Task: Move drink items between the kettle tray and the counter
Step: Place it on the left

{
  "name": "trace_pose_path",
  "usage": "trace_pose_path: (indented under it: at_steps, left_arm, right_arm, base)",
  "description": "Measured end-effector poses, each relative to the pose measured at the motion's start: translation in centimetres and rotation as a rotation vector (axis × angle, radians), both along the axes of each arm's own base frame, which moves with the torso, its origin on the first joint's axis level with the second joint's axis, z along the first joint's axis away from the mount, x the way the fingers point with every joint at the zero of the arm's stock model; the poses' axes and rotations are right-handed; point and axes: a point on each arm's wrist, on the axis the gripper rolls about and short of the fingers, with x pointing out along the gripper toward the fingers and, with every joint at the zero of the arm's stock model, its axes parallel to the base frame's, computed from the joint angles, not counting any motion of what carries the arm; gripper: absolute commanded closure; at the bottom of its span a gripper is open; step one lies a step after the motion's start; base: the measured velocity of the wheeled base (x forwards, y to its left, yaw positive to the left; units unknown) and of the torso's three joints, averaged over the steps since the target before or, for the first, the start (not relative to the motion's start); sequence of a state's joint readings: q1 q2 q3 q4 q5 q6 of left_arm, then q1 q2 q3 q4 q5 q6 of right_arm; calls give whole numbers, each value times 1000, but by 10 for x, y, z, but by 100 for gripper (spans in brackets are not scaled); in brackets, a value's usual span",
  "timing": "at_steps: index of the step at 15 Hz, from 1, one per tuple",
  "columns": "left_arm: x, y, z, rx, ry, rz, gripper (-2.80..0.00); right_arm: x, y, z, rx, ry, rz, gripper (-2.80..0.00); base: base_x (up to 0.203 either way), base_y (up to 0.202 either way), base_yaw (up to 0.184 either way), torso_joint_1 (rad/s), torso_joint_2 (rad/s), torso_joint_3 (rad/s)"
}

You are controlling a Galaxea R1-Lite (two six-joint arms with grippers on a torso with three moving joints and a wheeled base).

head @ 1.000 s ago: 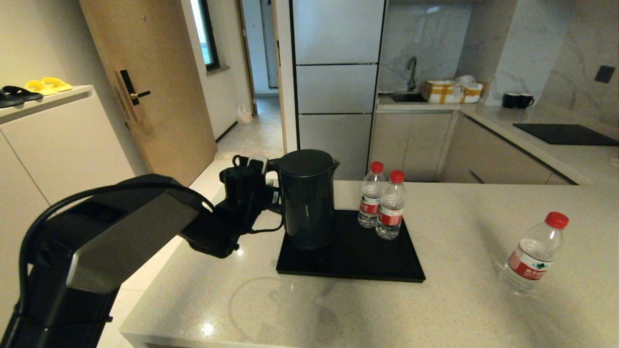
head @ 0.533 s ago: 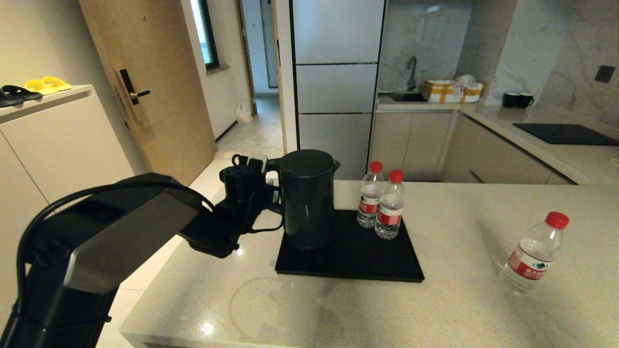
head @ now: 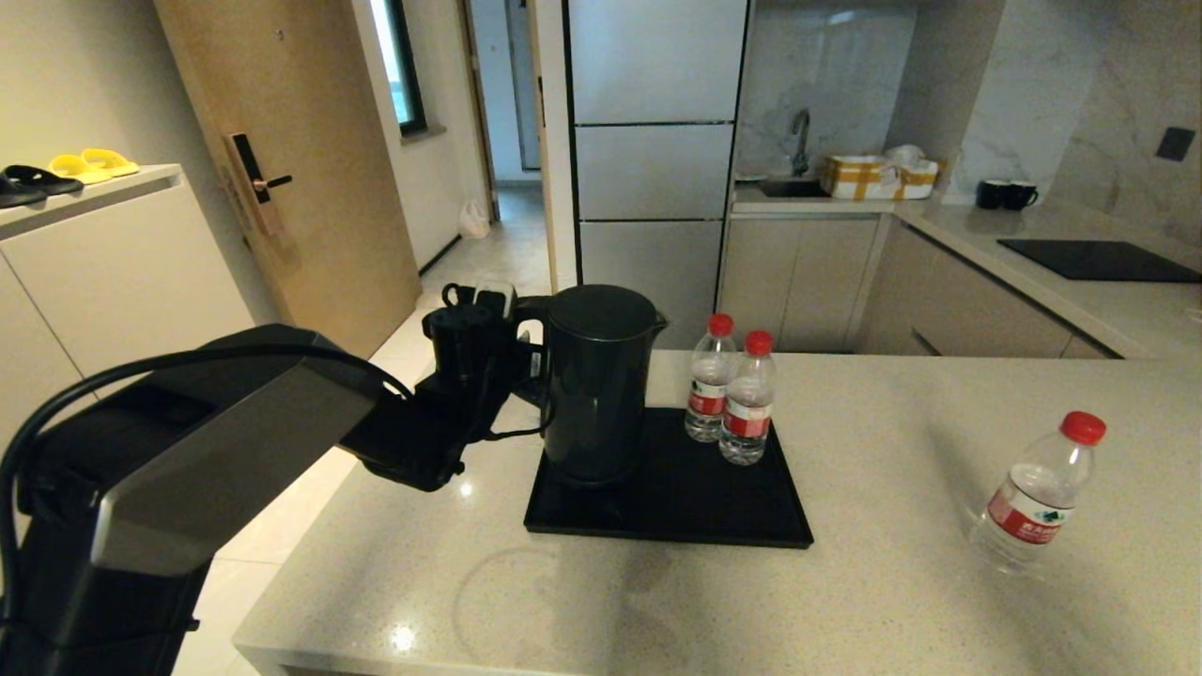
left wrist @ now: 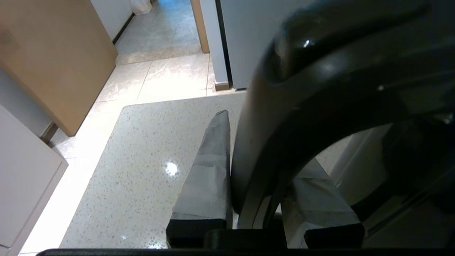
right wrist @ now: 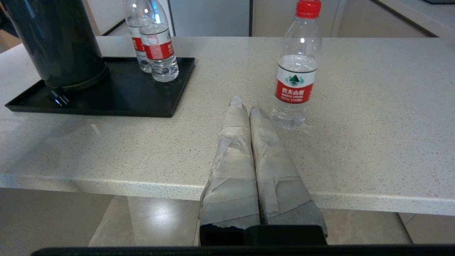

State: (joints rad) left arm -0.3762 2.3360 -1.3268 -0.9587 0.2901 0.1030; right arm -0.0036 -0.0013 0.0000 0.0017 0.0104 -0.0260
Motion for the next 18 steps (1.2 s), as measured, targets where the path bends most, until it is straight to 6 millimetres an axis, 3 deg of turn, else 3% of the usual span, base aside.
trace_pose_path:
  at_steps: [11, 18]
  left_arm:
    - [-2, 1, 18, -50, 0, 9, 0]
    - [25, 34, 23, -51, 16, 92, 0]
  right_arm:
    - [0, 0, 0, -1, 0, 0, 0]
    - [0, 0, 0, 0, 0, 0, 0]
  base:
    - [0, 0, 0, 0, 0, 0]
    - [0, 0, 0, 0, 0, 0]
